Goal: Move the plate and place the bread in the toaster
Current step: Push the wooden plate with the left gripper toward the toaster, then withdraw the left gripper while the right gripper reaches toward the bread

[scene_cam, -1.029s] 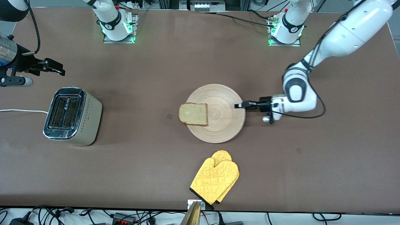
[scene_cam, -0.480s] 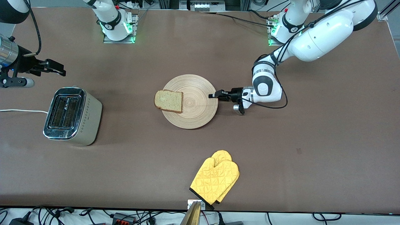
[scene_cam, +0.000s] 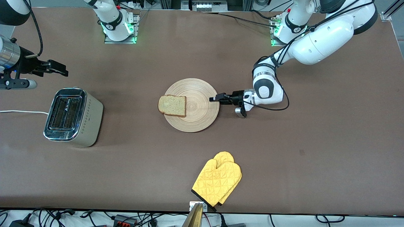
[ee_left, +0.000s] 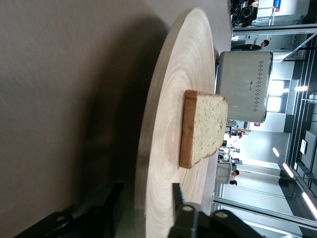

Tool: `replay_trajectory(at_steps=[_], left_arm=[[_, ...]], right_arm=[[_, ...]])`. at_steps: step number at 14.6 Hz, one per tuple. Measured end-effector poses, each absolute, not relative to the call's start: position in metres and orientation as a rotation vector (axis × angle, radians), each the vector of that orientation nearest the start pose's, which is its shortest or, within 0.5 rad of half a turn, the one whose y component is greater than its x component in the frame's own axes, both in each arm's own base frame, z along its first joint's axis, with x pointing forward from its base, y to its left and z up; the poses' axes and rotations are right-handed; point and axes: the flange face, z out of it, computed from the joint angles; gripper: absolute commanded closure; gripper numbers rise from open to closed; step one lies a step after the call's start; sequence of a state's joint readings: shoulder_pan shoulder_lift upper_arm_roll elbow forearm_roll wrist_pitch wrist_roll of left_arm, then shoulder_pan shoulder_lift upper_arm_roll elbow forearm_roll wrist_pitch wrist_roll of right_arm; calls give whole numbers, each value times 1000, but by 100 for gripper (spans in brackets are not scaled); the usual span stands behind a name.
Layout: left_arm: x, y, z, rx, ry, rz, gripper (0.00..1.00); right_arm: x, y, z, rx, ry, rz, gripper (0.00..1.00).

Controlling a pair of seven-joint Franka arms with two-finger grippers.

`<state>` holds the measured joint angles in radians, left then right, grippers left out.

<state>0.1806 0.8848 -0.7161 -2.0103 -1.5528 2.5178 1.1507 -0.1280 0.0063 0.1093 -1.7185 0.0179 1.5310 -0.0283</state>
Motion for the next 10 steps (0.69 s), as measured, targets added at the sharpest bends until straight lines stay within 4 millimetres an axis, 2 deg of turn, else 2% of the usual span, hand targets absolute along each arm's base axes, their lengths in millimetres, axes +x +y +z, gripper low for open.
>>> replay_trajectory(at_steps=[2, 4, 7, 10], left_arm=[[495, -277, 96, 1916, 34, 40, 0], [516, -241, 100, 1883, -38, 103, 0], [549, -159, 104, 1852, -235, 146, 0], [568, -79, 103, 1819, -407, 114, 0]], right_arm=[[541, -8, 549, -3101, -14, 313, 0], [539, -2, 547, -3069, -21, 340, 0], [538, 10, 547, -3001, -29, 354, 0], [538, 23, 543, -2984, -57, 376, 0]])
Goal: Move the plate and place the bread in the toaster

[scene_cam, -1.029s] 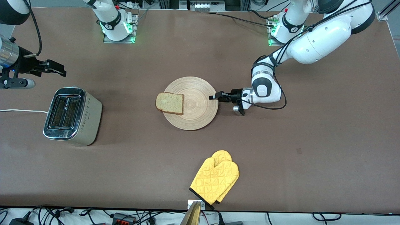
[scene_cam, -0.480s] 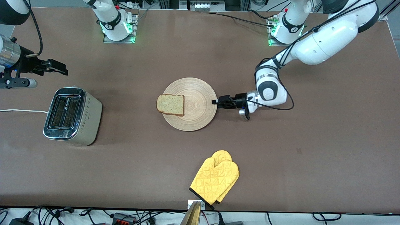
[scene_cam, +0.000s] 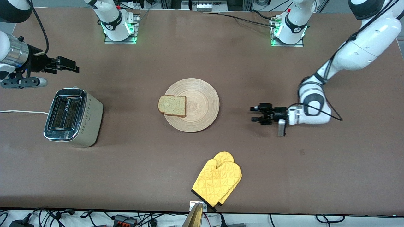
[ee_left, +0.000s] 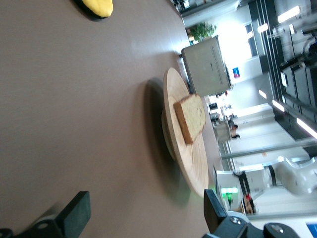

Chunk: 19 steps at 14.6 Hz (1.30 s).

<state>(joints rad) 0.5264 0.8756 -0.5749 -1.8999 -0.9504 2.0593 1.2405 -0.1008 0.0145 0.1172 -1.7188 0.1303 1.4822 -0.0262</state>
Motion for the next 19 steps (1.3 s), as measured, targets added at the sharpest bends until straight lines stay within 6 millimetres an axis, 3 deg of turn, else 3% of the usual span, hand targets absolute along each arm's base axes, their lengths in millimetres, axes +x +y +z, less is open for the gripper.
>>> replay_trajectory(at_steps=[2, 4, 7, 9, 12, 16, 19], left_arm=[[577, -38, 104, 1823, -516, 61, 0], [592, -8, 119, 1863, -618, -34, 0], [622, 26, 177, 2022, -737, -220, 0], [633, 34, 222, 2138, -765, -324, 0], [641, 17, 290, 2329, -810, -502, 0], [636, -39, 379, 2690, -833, -703, 0], [623, -62, 422, 2873, -633, -756, 0]], right_arm=[[542, 40, 530, -2975, -1, 416, 0], [553, 66, 509, -2933, 99, 439, 0], [573, 99, 458, -2861, 150, 475, 0], [581, 118, 420, -2812, 203, 449, 0], [569, 138, 367, -2764, 289, 419, 0], [549, 171, 324, -2778, 308, 310, 0], [531, 181, 294, -2730, 412, 247, 0]])
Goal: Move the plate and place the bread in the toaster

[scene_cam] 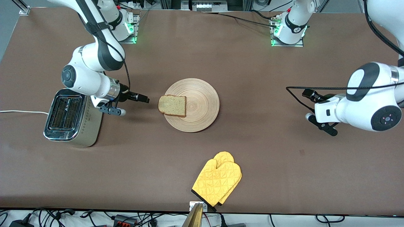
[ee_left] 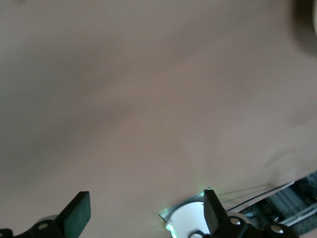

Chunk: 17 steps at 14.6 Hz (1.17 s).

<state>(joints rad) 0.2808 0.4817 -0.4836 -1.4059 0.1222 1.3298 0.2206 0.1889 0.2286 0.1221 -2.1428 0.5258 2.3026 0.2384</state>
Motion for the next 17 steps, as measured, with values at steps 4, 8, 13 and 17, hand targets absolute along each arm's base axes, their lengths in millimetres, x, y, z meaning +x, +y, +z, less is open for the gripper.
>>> replay_trajectory(at_steps=[4, 8, 13, 17], left_arm=[[618, -73, 457, -2960, 479, 678, 0], [615, -71, 523, -2965, 387, 484, 0], [611, -23, 584, -3003, 168, 319, 0], [590, -3, 598, -3056, -25, 281, 0]], right_arm=[[524, 185, 283, -2675, 494, 224, 0], [517, 209, 258, -2712, 478, 103, 0], [508, 230, 230, -2749, 417, 53, 0], [511, 225, 216, -2766, 404, 4, 0]])
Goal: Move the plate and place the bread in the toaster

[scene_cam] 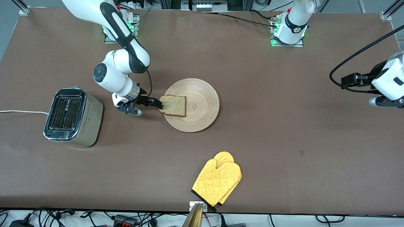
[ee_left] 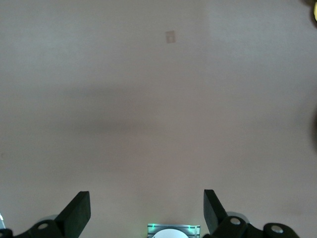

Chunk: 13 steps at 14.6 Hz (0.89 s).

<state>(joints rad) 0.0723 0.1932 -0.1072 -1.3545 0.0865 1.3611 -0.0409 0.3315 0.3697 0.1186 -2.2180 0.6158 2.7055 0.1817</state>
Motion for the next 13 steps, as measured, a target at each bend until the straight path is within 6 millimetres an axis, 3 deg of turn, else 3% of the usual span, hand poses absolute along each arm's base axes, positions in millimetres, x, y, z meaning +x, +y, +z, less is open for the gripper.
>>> replay_trajectory(at_steps=[3, 6, 13], left_arm=[[566, -1, 599, -3064, -47, 104, 0], [542, -5, 597, -3073, -40, 44, 0], [539, -19, 603, -3086, -3, 10, 0]], right_arm=[[510, 227, 209, -2772, 403, 0, 0], [509, 229, 210, -2769, 403, -1, 4], [498, 255, 212, -2717, 446, 22, 31]])
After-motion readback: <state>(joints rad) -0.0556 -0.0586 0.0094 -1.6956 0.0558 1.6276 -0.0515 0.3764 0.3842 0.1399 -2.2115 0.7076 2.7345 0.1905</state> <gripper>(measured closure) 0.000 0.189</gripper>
